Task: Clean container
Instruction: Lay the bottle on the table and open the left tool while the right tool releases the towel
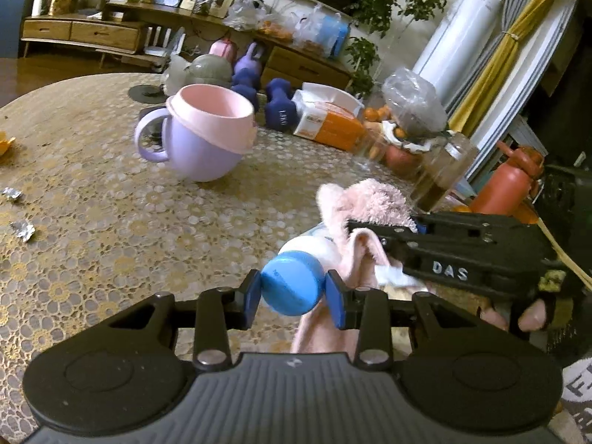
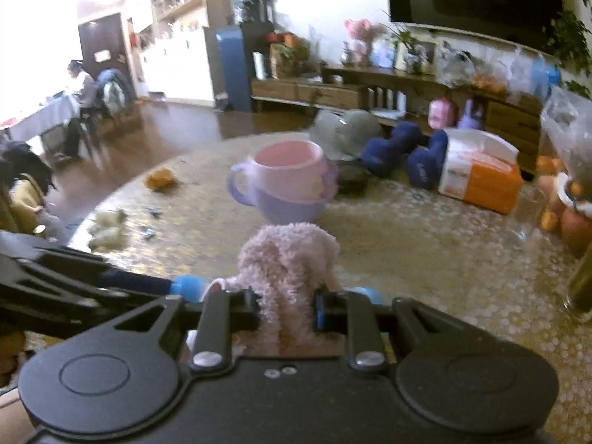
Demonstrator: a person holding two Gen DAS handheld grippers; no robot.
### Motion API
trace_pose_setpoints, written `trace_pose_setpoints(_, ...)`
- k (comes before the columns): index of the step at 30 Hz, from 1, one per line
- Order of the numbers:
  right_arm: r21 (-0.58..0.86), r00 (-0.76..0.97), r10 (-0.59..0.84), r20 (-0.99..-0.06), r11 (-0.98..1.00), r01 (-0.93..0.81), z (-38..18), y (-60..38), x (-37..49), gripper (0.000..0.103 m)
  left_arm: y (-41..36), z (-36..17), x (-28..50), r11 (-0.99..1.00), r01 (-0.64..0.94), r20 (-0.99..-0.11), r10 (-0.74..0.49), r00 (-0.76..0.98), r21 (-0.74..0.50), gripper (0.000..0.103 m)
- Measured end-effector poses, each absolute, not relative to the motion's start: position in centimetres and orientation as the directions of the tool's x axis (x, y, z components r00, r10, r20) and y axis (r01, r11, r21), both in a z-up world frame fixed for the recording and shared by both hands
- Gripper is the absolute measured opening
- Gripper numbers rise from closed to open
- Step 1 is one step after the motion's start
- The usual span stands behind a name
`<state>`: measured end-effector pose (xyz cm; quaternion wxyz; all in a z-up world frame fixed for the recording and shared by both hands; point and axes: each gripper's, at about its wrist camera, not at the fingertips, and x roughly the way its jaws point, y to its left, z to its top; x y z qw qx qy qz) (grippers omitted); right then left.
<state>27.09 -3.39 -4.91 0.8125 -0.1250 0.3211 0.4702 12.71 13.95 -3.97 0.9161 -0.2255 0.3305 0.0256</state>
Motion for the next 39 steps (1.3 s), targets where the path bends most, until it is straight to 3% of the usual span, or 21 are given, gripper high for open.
trace_pose_setpoints(13, 0.004, 0.484, 0.476, -0.734, 0.716, -0.698, -8.8, -6.0, 30.2, 0.024, 15.5, -6.0, 12.6, 0.879, -0.245, -0.646, -0.089, 0.758, -0.410, 0.030)
trace_pose_setpoints(16, 0.023, 0.484, 0.473, -0.736, 0.732, -0.680, -8.9, -6.8, 30.1, 0.030, 15.2, -6.0, 12.7, 0.880, -0.245, -0.648, -0.090, 0.756, -0.408, 0.030)
trace_pose_setpoints(18, 0.021, 0.496, 0.476, -0.726, 0.737, -0.676, -8.7, -7.0, 29.7, 0.038, 15.0, -5.9, 12.7, 0.880, -0.246, -0.647, -0.086, 0.757, -0.405, 0.030)
trace_pose_setpoints(19, 0.013, 0.508, 0.475, -0.719, 0.739, -0.673, -8.5, -7.2, 29.4, 0.047, 14.8, -5.9, 12.7, 0.882, -0.243, -0.648, -0.087, 0.757, -0.403, 0.030)
trace_pose_setpoints(22, 0.021, 0.511, 0.489, -0.707, 0.737, -0.676, -7.9, -7.7, 28.9, 0.055, 14.2, -5.8, 12.6, 0.894, -0.240, -0.654, -0.074, 0.753, -0.378, 0.031)
trace_pose_setpoints(25, 0.032, 0.523, 0.507, -0.685, 0.738, -0.674, -7.2, -8.8, 27.9, 0.059, 13.7, -5.5, 12.2, 0.902, -0.236, -0.651, -0.064, 0.756, -0.362, 0.044)
trace_pose_setpoints(27, 0.045, 0.534, 0.521, -0.666, 0.743, -0.668, -6.6, -9.6, 27.1, 0.059, 13.1, -5.1, 12.0, 0.912, -0.225, -0.641, -0.052, 0.766, -0.343, 0.063)
trace_pose_setpoints(32, 0.101, 0.543, 0.567, -0.619, 0.743, -0.661, -5.0, -11.6, 24.8, 0.061, 11.1, -3.8, 11.3, 0.950, -0.198, -0.617, 0.006, 0.787, -0.243, 0.090)
trace_pose_setpoints(35, 0.123, 0.540, 0.597, -0.593, 0.730, -0.672, -4.1, -12.4, 23.2, 0.062, 9.9, -3.2, 11.0, 0.963, -0.190, -0.607, 0.034, 0.794, -0.193, 0.103)
trace_pose_setpoints(39, 0.141, 0.539, 0.627, -0.562, 0.715, -0.685, -3.1, -13.4, 21.2, 0.063, 8.6, -2.4, 10.4, 0.974, -0.167, -0.594, 0.046, 0.803, -0.150, 0.103)
